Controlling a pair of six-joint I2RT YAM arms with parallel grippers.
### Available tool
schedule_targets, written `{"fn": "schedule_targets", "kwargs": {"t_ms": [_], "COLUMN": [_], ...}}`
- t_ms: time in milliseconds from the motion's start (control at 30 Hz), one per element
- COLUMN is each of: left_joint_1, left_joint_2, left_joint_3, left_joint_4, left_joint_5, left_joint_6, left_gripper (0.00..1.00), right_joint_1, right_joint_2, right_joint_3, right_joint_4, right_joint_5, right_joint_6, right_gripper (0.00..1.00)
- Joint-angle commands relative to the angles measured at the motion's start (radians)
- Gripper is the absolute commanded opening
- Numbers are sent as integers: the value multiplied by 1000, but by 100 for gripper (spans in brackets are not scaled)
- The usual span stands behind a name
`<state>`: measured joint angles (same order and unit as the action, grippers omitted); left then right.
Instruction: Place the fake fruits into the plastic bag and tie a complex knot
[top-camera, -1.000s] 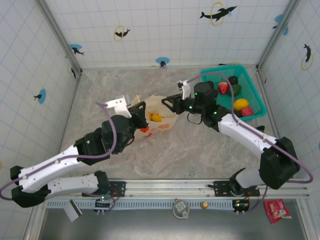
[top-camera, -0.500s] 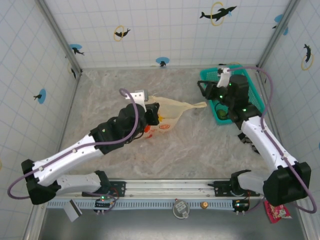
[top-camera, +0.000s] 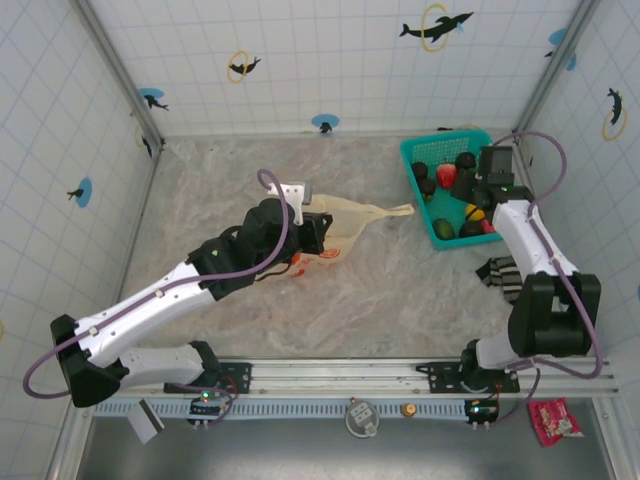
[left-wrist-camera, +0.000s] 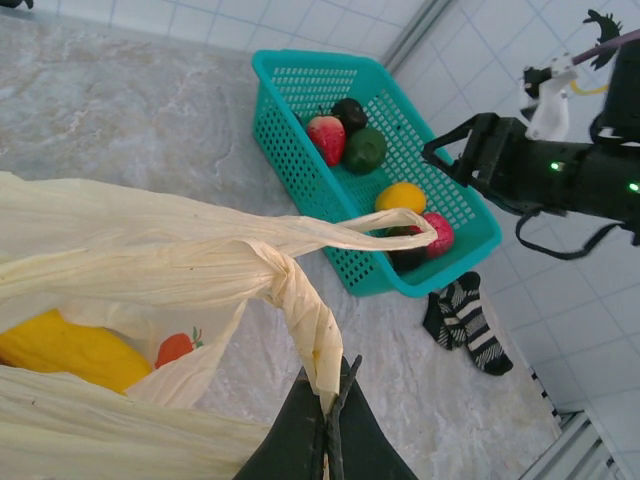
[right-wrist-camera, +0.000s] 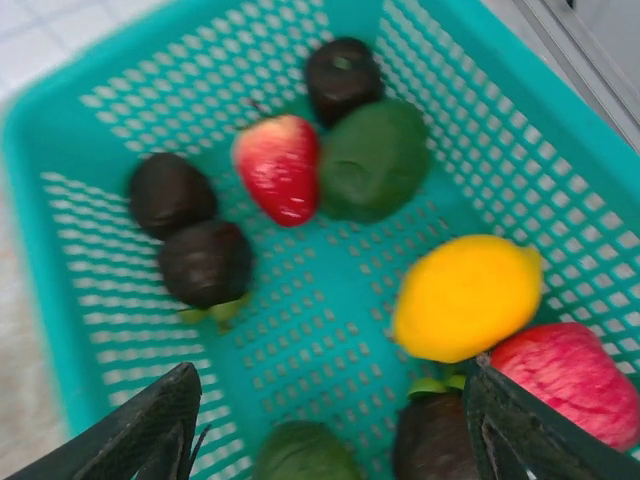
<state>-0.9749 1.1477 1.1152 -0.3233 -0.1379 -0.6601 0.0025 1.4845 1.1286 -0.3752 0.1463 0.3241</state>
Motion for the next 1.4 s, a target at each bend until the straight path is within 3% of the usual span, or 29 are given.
{"fn": "schedule_targets", "kwargs": {"t_ms": [0,167,400,767,1133,1367], "left_joint_1": [2,3,4,5,4,4], "left_joint_2": [-16,-23,-28,-22,-21,-43], "left_joint_3": [-12,-18,-18,11,33,38], "left_joint_4": [24,21,10,-58,-80,-91], "left_joint_5": [17,9,-27,-70,-93,-108], "left_joint_6": [34,36,45,35,23,19], "left_gripper": [0,0,0,0,0,0], "right_joint_1": [-45,-59,-59,-54,-64,-62], "right_joint_2": [80,263,463,681,688,472], "right_joint_3": [59,202,362,546,488,346], "right_joint_4": [21,21,4,-10,49,145], "right_joint_5": [-63,-97,22,47,-15,-20], "right_joint_6": [17,84,214,245,214,196], "right_gripper": [72,75,78,78,64,59]}}
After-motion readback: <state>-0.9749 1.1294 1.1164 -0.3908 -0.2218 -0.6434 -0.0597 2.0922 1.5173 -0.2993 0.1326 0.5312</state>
